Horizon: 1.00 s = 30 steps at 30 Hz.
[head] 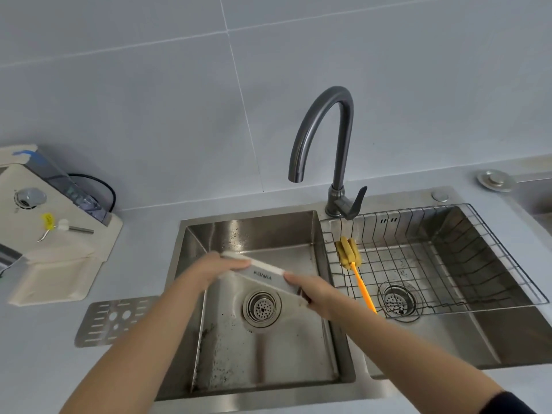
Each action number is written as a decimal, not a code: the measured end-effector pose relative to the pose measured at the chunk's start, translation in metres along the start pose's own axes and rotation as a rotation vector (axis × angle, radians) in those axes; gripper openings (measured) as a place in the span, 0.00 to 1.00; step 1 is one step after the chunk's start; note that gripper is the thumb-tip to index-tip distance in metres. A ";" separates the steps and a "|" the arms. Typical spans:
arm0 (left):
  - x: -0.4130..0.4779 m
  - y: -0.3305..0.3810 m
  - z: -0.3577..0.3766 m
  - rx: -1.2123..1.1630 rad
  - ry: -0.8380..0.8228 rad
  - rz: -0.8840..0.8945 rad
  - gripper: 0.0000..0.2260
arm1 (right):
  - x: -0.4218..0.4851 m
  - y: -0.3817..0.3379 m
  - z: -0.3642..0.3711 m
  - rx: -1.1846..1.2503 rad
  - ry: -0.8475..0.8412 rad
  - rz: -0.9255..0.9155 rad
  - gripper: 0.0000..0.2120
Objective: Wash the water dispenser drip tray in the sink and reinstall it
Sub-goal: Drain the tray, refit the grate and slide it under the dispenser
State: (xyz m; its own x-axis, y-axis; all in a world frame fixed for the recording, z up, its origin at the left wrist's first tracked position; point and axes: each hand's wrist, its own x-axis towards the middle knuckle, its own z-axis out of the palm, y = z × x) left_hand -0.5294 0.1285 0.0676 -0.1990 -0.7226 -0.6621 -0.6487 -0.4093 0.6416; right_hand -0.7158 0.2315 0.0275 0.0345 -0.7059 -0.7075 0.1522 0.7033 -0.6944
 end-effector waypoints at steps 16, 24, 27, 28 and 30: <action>0.003 0.000 0.003 0.013 -0.033 -0.064 0.18 | -0.009 -0.010 -0.008 0.144 -0.106 0.133 0.10; -0.015 -0.017 0.017 -0.061 -0.074 -0.099 0.22 | -0.013 0.000 -0.006 0.063 -0.057 0.173 0.10; -0.019 -0.017 0.014 -0.124 -0.033 -0.078 0.16 | -0.014 -0.002 -0.006 0.025 -0.036 0.096 0.11; -0.019 -0.017 0.012 -0.140 -0.014 -0.066 0.11 | -0.015 -0.006 -0.004 0.025 -0.034 0.074 0.12; -0.023 -0.016 0.008 -0.153 0.007 -0.043 0.08 | -0.018 -0.010 -0.001 0.015 -0.040 0.064 0.14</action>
State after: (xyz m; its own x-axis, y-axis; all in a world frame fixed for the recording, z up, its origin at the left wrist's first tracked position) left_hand -0.5198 0.1557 0.0691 -0.1684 -0.7061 -0.6878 -0.5372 -0.5192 0.6647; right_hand -0.7186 0.2371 0.0473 0.0839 -0.6624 -0.7444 0.1634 0.7461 -0.6455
